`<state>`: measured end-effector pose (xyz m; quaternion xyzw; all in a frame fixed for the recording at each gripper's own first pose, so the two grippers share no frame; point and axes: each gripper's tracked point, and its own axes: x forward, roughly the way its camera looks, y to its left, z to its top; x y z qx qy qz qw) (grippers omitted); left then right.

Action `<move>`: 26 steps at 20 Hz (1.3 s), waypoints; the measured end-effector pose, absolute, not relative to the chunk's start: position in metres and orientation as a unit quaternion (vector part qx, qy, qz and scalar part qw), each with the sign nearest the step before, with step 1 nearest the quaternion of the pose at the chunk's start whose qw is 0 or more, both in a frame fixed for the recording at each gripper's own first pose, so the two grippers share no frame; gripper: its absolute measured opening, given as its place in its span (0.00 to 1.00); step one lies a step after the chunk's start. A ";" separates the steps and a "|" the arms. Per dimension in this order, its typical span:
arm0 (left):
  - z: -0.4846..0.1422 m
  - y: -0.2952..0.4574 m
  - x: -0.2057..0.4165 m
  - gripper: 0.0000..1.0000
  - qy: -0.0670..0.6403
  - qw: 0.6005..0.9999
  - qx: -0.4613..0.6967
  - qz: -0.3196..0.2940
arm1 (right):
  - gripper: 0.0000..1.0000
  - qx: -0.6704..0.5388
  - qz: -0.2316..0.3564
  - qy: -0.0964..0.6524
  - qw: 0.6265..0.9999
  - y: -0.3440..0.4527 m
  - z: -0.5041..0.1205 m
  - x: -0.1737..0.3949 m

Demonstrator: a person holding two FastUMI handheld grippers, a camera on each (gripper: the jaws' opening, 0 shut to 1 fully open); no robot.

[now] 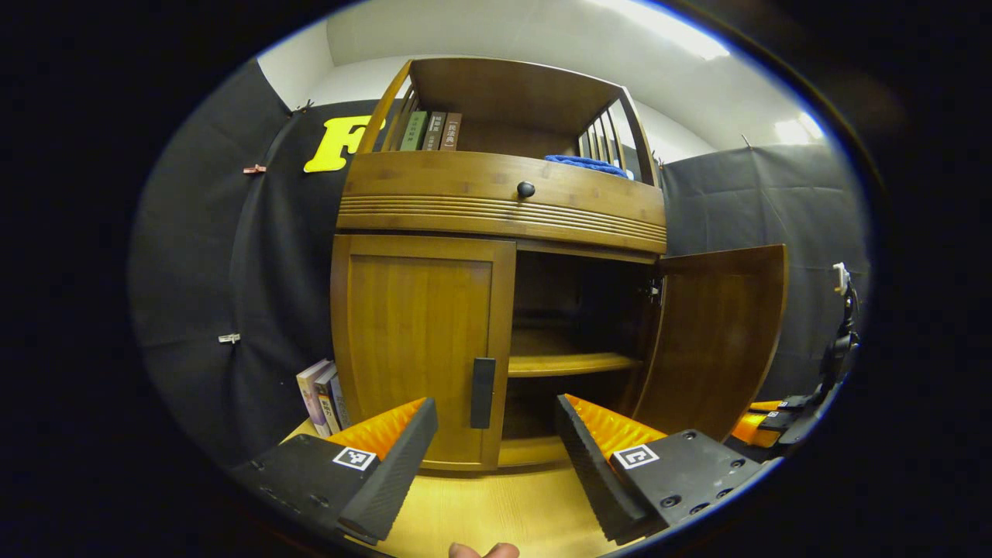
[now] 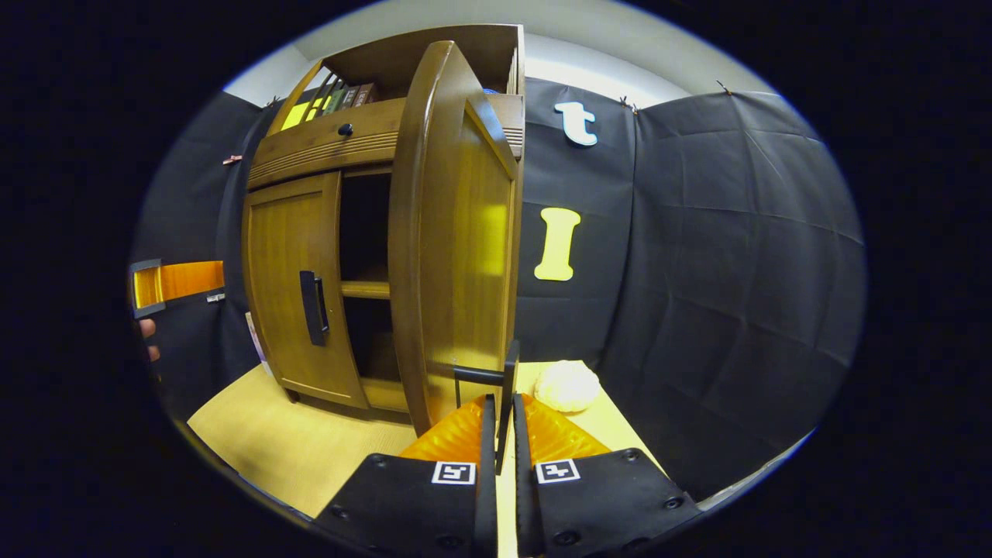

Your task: Open the right door of the double-door shoe cabinet with the right hand, and open the left door with the left hand.

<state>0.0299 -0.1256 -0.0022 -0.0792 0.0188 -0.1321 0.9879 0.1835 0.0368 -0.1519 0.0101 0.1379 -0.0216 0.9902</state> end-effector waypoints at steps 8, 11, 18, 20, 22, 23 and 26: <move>-0.001 -0.152 0.067 0.96 0.022 0.991 -0.072 -0.112 | 0.13 0.041 -0.009 0.148 0.988 0.024 -0.154 0.184; 0.000 -0.159 0.075 0.94 0.017 0.992 -0.059 -0.107 | 0.13 0.047 -0.007 0.149 0.988 0.023 -0.152 0.184; 0.001 -0.169 0.095 0.96 0.002 0.995 -0.036 -0.097 | 0.12 0.067 -0.028 0.136 0.988 0.008 -0.147 0.173; -0.005 -0.169 0.103 0.94 0.009 0.995 -0.031 -0.091 | 0.12 0.052 -0.045 0.127 0.990 -0.007 -0.144 0.174; -0.012 -0.169 0.111 0.96 0.015 0.995 -0.033 -0.089 | 0.13 0.059 -0.041 0.120 0.990 -0.004 -0.141 0.175; -0.013 -0.169 0.116 0.94 0.017 0.995 -0.034 -0.087 | 0.13 0.058 -0.042 0.121 0.990 -0.001 -0.142 0.175; -0.020 -0.167 0.124 0.94 0.018 0.996 -0.033 -0.075 | 0.13 0.032 -0.058 0.116 0.991 -0.011 -0.139 0.171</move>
